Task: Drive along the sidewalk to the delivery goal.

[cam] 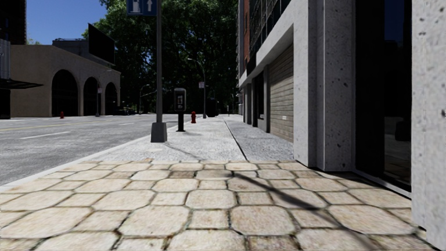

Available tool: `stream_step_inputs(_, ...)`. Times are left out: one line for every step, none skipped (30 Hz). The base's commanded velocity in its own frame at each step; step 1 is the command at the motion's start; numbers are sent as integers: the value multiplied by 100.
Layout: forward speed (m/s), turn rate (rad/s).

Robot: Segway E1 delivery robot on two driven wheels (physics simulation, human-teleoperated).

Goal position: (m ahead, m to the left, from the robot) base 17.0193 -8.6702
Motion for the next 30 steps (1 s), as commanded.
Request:
stream_step_inputs(200, 0)
stream_step_inputs(200, 0)
stream_step_inputs(200, 0)
stream_step_inputs(200, 0)
stream_step_inputs(200, 0)
stream_step_inputs(200, 0)
stream_step_inputs(200, 0)
stream_step_inputs(200, 0)
stream_step_inputs(200, 0)
stream_step_inputs(200, 0)
stream_step_inputs(200, 0)
stream_step_inputs(200, 0)
stream_step_inputs(200, 0)
stream_step_inputs(200, 0)
stream_step_inputs(200, 0)
stream_step_inputs(200, 0)
stream_step_inputs(200, 0)
stream_step_inputs(200, 0)
stream_step_inputs(200, 0)
stream_step_inputs(200, 0)
stream_step_inputs(200, 0)
stream_step_inputs(200, 0)
stream_step_inputs(200, 0)
stream_step_inputs(200, 0)
stream_step_inputs(200, 0)
stream_step_inputs(200, 0)
stream_step_inputs(200, 0)
stream_step_inputs(200, 0)
stream_step_inputs(200, 0)
stream_step_inputs(200, 0)
